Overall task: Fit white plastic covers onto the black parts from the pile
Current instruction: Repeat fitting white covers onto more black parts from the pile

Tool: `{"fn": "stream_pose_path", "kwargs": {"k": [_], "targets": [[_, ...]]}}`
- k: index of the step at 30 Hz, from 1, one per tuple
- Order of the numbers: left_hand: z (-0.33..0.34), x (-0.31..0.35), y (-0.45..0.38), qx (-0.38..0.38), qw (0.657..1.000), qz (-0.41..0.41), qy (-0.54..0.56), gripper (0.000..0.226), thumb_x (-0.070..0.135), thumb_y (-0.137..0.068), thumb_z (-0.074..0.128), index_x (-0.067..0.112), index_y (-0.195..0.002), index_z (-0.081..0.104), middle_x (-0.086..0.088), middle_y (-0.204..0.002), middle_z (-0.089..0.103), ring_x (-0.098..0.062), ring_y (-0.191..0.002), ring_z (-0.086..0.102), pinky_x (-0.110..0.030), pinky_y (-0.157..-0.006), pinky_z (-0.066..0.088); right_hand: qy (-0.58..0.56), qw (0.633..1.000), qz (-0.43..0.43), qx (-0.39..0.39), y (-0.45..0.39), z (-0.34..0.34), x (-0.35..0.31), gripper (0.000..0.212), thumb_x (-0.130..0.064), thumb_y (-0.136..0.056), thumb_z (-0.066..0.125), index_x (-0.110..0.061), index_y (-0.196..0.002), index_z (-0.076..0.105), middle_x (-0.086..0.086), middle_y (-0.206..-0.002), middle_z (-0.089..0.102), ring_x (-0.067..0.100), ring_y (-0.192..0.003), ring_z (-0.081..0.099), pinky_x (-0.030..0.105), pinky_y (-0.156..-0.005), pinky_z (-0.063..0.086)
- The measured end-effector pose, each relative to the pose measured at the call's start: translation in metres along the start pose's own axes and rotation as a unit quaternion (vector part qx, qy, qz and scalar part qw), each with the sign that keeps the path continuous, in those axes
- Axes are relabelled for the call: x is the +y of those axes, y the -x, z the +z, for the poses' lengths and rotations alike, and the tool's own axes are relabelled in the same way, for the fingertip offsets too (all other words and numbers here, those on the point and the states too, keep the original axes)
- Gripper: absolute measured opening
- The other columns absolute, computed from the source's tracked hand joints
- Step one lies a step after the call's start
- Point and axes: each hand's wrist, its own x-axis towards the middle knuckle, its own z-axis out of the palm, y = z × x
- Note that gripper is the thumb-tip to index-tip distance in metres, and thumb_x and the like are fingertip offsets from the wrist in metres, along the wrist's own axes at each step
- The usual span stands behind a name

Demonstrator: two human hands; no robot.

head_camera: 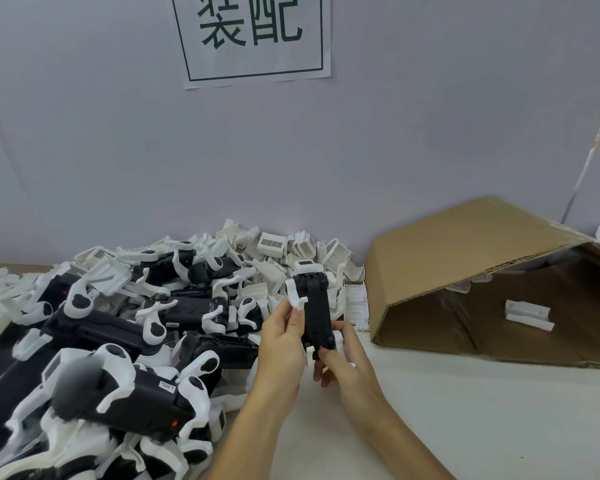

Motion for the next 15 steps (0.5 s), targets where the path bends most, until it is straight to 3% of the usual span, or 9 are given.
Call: {"fn": "stream_pose_path", "kwargs": {"k": [3, 9, 11, 15], "targets": [[0.0001, -0.0008, -0.0001, 0.006, 1.000, -0.006, -0.001, 0.035, 0.017, -0.108, 0.038, 0.021, -0.090, 0.068, -0.017, -0.079, 0.066, -0.035, -0.068, 0.058, -0.047, -0.060, 0.045, -0.015, 1.000, -0.005, 0.003, -0.0002, 0.0005, 0.0003, 0.033, -0.040, -0.082, 0.054, -0.028, -0.113, 0.053, -0.005, -0.066, 0.061, 0.013, -0.065, 0.056, 0.025, -0.063, 0.046], [0.0009, 0.0013, -0.0005, 0.030, 0.999, -0.024, 0.004, 0.039, 0.015, -0.107, 0.041, 0.023, -0.083, 0.070, -0.012, -0.079, 0.067, -0.029, -0.070, 0.062, -0.044, -0.064, 0.047, -0.016, 1.000, -0.002, -0.009, -0.0028, -0.0003, 0.0042, 0.029, -0.030, -0.088, 0.056, -0.027, -0.117, 0.053, -0.004, -0.071, 0.062, 0.012, -0.066, 0.056, 0.026, -0.065, 0.047], [0.0006, 0.0020, -0.0007, 0.034, 0.999, -0.027, 0.008, 0.036, 0.013, -0.107, 0.040, 0.019, -0.085, 0.068, -0.011, -0.078, 0.066, -0.028, -0.069, 0.061, -0.042, -0.063, 0.047, -0.014, 1.000, 0.001, -0.008, -0.0031, 0.0004, 0.0040, 0.035, -0.032, -0.082, 0.055, -0.029, -0.116, 0.053, 0.000, -0.075, 0.062, 0.013, -0.067, 0.057, 0.027, -0.066, 0.047], [-0.0007, 0.0001, -0.0020, 0.040, 0.999, -0.028, 0.013, 0.029, 0.014, -0.107, 0.039, 0.006, -0.094, 0.063, -0.016, -0.080, 0.063, -0.035, -0.075, 0.057, -0.051, -0.069, 0.043, -0.006, 1.000, 0.003, -0.006, -0.0024, 0.0009, 0.0048, 0.038, -0.028, -0.077, 0.051, -0.031, -0.115, 0.053, 0.005, -0.082, 0.061, 0.013, -0.067, 0.056, 0.028, -0.066, 0.048]]}}
